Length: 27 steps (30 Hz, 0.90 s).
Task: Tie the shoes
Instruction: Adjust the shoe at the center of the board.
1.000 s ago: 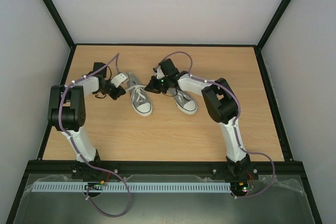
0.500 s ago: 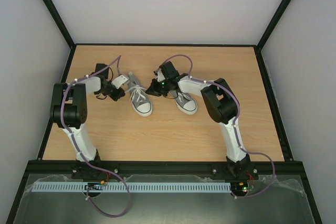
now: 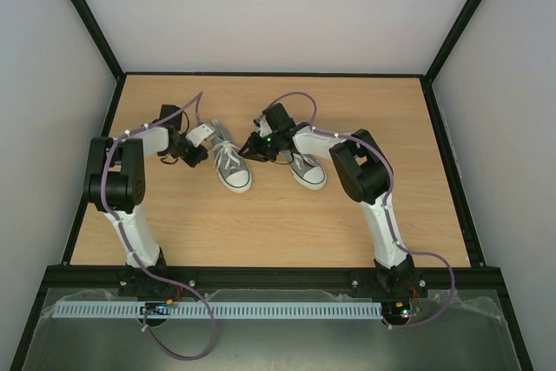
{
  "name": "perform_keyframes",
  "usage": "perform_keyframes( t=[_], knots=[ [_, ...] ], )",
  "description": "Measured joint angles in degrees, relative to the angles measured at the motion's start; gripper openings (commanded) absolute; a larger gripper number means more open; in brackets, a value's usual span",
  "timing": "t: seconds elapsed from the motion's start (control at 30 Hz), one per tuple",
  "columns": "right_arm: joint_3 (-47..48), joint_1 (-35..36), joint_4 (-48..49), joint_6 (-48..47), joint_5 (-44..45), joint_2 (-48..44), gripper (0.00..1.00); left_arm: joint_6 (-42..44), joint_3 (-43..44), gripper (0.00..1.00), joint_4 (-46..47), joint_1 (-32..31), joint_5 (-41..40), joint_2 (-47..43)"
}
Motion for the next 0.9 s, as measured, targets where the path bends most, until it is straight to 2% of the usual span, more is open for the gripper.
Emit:
perform_keyframes(
  t=[0.13, 0.3, 0.47, 0.63, 0.67, 0.77, 0.9],
  knots=[
    [2.54, 0.46, -1.27, -0.24, 0.04, 1.75, 0.34, -0.76, 0.72, 0.26, -0.22, -0.72, -0.76, 0.13],
    [3.04, 0.92, -2.84, -1.27, 2.58, 1.22, 0.38, -0.57, 1.4, 0.37, -0.46, -0.55, -2.1, -0.02],
    [3.04, 1.03, -6.03, -3.3, 5.97, -2.16, 0.52, 0.0, 1.66, 0.54, -2.01, 1.25, -3.54, -1.01],
    [2.82, 0.98, -8.68, -5.81, 9.2, -8.52, 0.58, 2.58, 3.04, 0.68, -5.53, 1.95, -4.79, -3.23],
    [2.67, 0.85, -8.9, -6.45, 9.57, -10.05, 0.58, 3.37, 3.06, 0.74, -6.62, 1.9, -4.76, -3.82],
    [1.64, 0.24, -9.22, -7.63, 9.99, -14.1, 0.58, 5.75, 3.06, 0.79, -9.86, 1.9, -4.17, -5.64],
    [0.61, -1.33, -10.4, -9.38, 10.01, -17.53, 0.58, 7.82, 3.08, 0.79, -13.68, 1.9, -2.32, -9.22]
  ],
)
